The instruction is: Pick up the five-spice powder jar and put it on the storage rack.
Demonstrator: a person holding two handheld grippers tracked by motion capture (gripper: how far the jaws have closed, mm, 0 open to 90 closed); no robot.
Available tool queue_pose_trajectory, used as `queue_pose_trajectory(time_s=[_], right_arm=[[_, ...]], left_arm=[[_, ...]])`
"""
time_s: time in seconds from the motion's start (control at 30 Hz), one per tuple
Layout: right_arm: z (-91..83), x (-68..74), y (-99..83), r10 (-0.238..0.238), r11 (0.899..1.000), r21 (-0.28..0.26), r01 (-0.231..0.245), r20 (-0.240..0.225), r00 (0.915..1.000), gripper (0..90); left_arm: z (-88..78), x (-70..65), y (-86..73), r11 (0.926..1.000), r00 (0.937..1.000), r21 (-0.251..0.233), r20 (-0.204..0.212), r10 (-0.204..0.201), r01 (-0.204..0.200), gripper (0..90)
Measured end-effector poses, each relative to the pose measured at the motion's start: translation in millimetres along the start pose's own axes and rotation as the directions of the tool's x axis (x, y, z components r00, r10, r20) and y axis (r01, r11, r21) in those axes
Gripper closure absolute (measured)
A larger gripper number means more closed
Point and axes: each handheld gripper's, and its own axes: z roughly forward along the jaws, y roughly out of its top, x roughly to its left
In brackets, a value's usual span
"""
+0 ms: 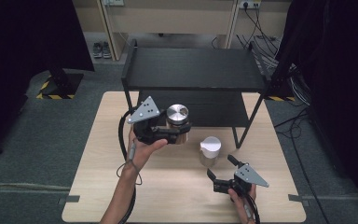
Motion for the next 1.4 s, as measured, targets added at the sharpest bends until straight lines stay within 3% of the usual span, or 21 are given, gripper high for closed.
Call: queue_pose_trajectory(time_s=[0.23, 0.4, 0.43, 0.57, 0.87, 1.07, 1.1, 1.2, 1.37, 1.4], right_arm=[[0.2, 0.1, 0.1, -0.002, 1.000, 0.002, 0.002, -0.001, 1.0000, 0.6], [0.0, 0.3, 0.1, 0.000, 1.000, 0.000, 0.000, 0.001, 1.0000, 0.6], [-0.1, 0.2, 0.1, 0.000, 1.000, 0.000, 0.000, 0.000, 1.0000, 0.6], [-0.1, -0.2, -0.1, 0.001, 1.000, -0.001, -0.001, 0.001, 1.0000, 0.6], [-0.1, -0.9, -0.2, 0.004, 1.000, 0.000, -0.004, 0.003, 1.0000, 0.6], [-0.1, -0.9, -0.3, 0.004, 1.000, 0.000, -0.004, 0.002, 1.0000, 0.5], [0.0, -0.8, -0.2, 0.003, 1.000, 0.001, -0.003, 0.002, 1.0000, 0.5], [-0.2, -0.6, 0.0, 0.002, 1.000, 0.000, -0.002, 0.001, 1.0000, 0.5], [-0.5, -0.9, 0.1, 0.004, 1.000, 0.000, -0.004, 0.002, 1.0000, 0.5], [-0.4, -1.0, 0.1, 0.004, 1.000, 0.000, -0.004, 0.002, 1.0000, 0.5]], left_arm=[[2.6, 7.1, 22.1, 1.0000, 0.9998, -0.001, 0.022, 0.001, -0.001, 31.0], [4.0, 7.2, 36.2, 1.0000, 0.9999, 0.004, 0.010, 0.005, -0.006, 31.0], [5.8, 10.9, 37.9, 0.9999, 0.9996, -0.004, 0.027, 0.011, -0.011, 31.0], [8.1, 16.8, 46.7, 0.9999, 0.9995, -0.006, 0.028, -0.013, 0.013, 31.0], [9.8, 24.9, 67.9, 0.9998, 0.9992, -0.020, 0.040, 0.007, -0.007, 31.0], [12.4, 26.3, 81.0, 0.9998, 0.9996, -0.020, 0.027, 0.002, -0.002, 31.0], [12.1, 23.9, 83.4, 0.9999, 1.0000, -0.015, 0.007, -0.003, 0.003, 31.0], [13.8, 28.2, 86.6, 0.9995, 0.9997, -0.029, 0.019, -0.015, 0.016, 31.0], [17.5, 30.5, 95.8, 0.9990, 0.9999, -0.044, -0.015, 0.003, -0.004, 31.0], [17.4, 30.2, 98.7, 0.9991, 0.9996, -0.036, -0.017, -0.021, 0.021, 31.0]])
